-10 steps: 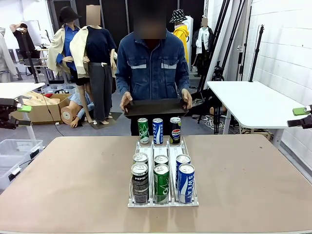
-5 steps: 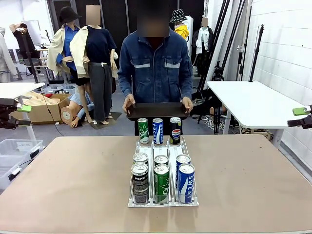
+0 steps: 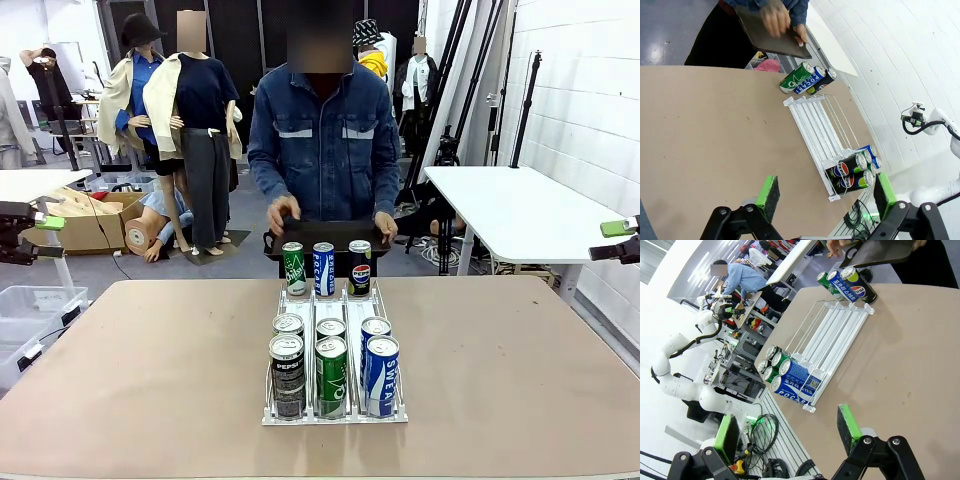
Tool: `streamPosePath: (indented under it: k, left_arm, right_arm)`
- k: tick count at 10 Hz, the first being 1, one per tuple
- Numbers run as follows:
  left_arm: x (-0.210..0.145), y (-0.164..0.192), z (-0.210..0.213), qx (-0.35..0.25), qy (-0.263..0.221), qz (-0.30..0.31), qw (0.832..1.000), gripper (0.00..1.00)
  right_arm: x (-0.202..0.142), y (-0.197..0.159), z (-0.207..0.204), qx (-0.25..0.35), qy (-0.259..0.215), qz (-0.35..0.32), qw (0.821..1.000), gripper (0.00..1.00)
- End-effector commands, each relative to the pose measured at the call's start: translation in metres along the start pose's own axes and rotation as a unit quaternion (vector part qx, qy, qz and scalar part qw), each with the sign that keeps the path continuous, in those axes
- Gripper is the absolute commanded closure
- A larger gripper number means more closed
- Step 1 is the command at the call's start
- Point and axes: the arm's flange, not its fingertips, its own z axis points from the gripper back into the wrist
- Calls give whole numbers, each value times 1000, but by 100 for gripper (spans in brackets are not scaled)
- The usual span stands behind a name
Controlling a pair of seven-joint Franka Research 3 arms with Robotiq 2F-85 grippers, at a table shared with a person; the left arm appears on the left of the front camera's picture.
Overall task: Retrieve and hand over the desired beverage to the person.
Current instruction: Pick up a can of the same type that the person held from the Automatic Can Dispenser.
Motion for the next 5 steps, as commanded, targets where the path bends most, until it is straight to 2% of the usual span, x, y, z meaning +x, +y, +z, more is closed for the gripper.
streamPosePath:
  k: [1,5]
  left_arm:
    - [0,1,1,4,2,2,1000,0]
    - [0,1,1,4,2,2,1000,0]
  right_arm:
    - [-2,0,0,2,-2,-1,1000,0]
    - [-2,0,0,2,-2,-1,1000,0]
